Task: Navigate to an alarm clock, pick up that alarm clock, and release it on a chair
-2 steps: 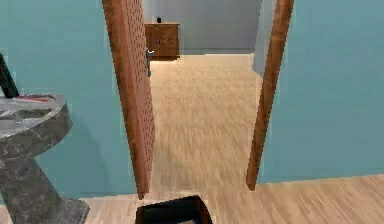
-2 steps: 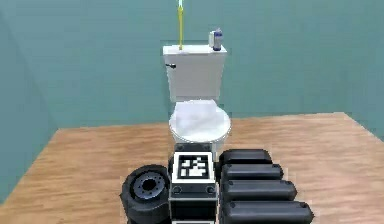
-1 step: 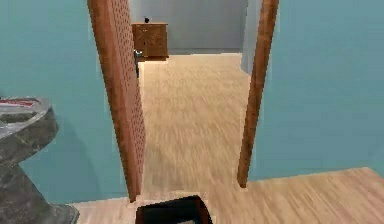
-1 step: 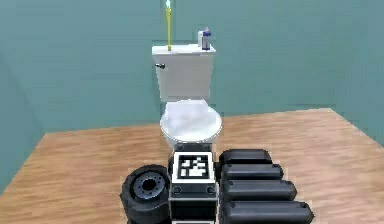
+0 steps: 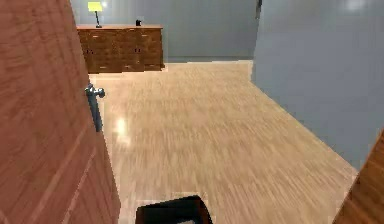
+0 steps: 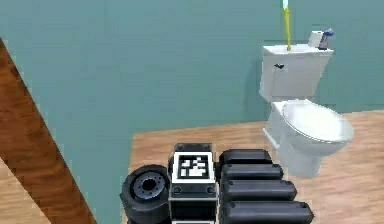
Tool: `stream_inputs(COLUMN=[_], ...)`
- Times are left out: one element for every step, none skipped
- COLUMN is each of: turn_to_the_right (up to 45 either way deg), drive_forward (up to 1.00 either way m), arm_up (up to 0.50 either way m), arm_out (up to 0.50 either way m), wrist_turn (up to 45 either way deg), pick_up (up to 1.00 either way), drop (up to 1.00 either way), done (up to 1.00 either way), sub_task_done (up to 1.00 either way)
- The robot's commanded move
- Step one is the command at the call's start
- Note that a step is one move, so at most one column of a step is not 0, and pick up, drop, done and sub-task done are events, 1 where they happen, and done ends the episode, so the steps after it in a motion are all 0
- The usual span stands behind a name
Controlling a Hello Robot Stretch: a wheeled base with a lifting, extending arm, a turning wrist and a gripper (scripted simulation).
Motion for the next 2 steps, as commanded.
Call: stream_inputs(turn_to_the_right=[0.0, -21.0], drive_forward=[1.00, 0.00], arm_up=[0.00, 0.00], arm_out=[0.00, 0.00], wrist_turn=[0.0, 0.0], pick_up=[0.00, 0.00], drop=[0.00, 0.00], done=[0.00, 0.00], sub_task_done=[0.00, 0.00])
